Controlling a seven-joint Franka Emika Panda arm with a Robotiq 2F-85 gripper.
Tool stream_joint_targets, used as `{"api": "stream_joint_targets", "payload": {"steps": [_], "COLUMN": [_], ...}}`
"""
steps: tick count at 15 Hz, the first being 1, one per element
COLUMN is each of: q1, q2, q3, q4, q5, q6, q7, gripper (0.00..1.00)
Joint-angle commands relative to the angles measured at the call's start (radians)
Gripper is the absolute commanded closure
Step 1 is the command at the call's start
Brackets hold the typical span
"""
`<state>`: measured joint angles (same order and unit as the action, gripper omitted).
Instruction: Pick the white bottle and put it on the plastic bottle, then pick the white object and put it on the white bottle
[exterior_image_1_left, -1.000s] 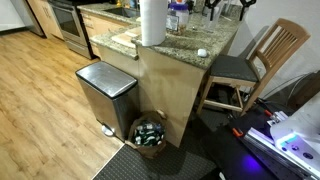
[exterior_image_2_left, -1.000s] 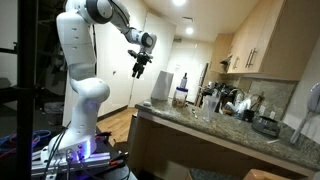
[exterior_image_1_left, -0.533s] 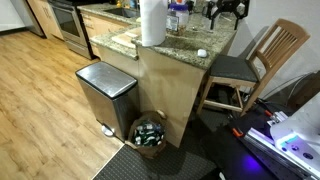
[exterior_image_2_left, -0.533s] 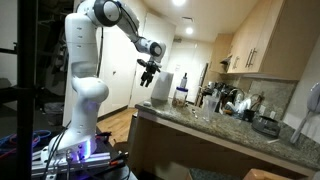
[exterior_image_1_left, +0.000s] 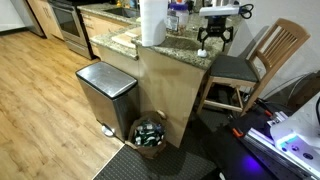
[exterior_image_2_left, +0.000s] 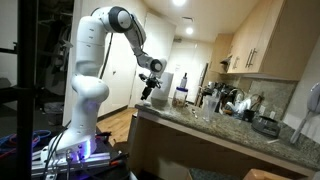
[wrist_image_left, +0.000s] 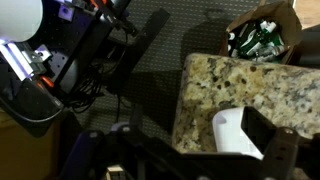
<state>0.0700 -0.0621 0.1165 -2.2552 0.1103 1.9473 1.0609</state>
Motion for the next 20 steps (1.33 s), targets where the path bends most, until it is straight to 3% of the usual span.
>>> {"api": "stream_joint_targets", "payload": {"steps": [1, 2, 6, 10, 13, 15, 16, 20], "q1": [0.026, 0.023, 0.031, 0.018, 0.015, 0.017, 0.021, 0.021], "q2": [-0.041, -0.010, -0.015, 0.021, 0.024, 0.021, 0.019, 0.019], "q3": [0.015, 0.010, 0.015, 0.002, -0.017, -0.026, -0.016, -0.016], "q4": [-0.069, -0.022, -0.036, -0.034, -0.043, -0.050, -0.035, -0.035], "q5": [-0.020, -0.008, -0.018, -0.141, -0.102, -0.012, -0.070, -0.063], "q6": [0.092, 0.037, 0.058, 0.247, 0.331, 0.328, 0.298, 0.298], "q7": [-0.038, -0.010, -0.011, -0.075, -0.163, -0.237, -0.163, -0.168], "gripper": [0.00, 0.00, 0.00, 0.00, 0.00, 0.00, 0.00, 0.00]}}
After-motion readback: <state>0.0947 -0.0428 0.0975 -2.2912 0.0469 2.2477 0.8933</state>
